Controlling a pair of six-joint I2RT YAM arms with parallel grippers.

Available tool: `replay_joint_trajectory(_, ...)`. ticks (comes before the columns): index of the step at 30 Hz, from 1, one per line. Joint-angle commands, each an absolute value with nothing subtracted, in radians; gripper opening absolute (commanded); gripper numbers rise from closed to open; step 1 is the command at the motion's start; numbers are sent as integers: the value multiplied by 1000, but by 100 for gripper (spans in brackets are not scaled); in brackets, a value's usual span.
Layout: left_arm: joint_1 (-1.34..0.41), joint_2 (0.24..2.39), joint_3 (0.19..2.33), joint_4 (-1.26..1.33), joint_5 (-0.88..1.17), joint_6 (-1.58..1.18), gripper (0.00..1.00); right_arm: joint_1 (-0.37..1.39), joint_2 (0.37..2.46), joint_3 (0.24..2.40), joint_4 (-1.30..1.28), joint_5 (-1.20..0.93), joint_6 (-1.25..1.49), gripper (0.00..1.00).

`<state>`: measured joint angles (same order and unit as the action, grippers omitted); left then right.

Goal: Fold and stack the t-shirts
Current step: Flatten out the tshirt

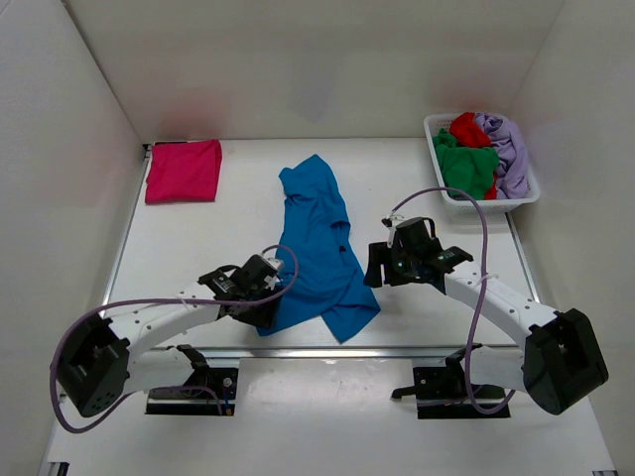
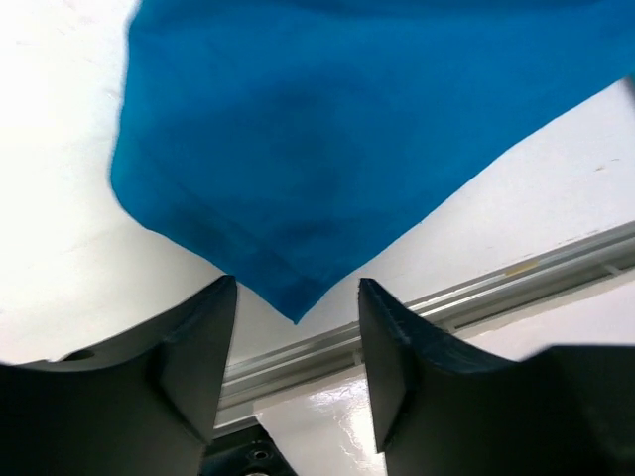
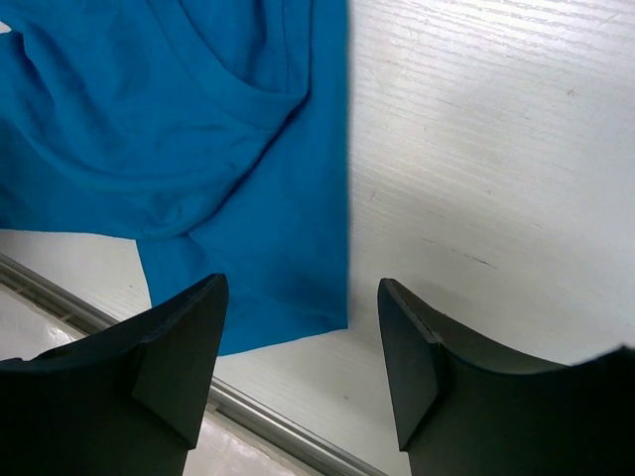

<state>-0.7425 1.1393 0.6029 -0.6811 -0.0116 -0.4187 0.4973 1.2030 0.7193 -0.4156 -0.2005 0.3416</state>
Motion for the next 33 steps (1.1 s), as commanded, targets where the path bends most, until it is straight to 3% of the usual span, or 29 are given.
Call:
replay_joint_trajectory(1,-791,1187,597,-676,-86,-485,64,505,1190,713,-383,-213,356,59)
replay_joint_trajectory(8,-891,1324,575,-670,-135,-583,64,512,1161,701,-393,-196,354,59)
replay_joint_trajectory(9,-899,1330,563,-672,-146,-597,60,514,1161,703,-396,-202,359,59)
replay_joint_trajectory(10,-899,1338,552,-646,-143,-595,49,518,1151,700,-402,-196,356,59)
replay_joint_trajectory(11,-890,1342,537,-618,-135,-603,46,518,1149,692,-397,-199,354,59)
replay_joint_trajectory(12,-884,1344,532,-609,-137,-601,36,540,1138,684,-394,-192,363,60)
replay_joint_trajectory(13,-871,1338,523,-582,-138,-597,6,555,1134,674,-394,-181,368,59)
replay_joint_trajectory(14,-864,1322,532,-565,-149,-595,0,566,1123,654,-385,-172,386,58)
replay_joint_trajectory(18,-801,1275,627,-627,-129,-514,0,610,1098,612,-377,-154,426,59)
replay_joint_trajectory(20,-744,1224,763,-685,-117,-470,0,659,1063,594,-367,-111,452,58)
replay_joint_trajectory(21,-615,1185,937,-737,-48,-398,0,734,1031,557,-335,-69,509,57)
replay_joint_trajectory(25,-526,1230,1073,-778,-34,-339,0,845,1055,555,-313,-3,572,56)
replay_joint_trajectory(29,-505,1285,1127,-776,-58,-316,0,1026,1139,604,-301,145,643,55)
replay_joint_trajectory(33,-454,1290,1137,-756,-8,-307,0,1081,1222,614,-295,156,650,59)
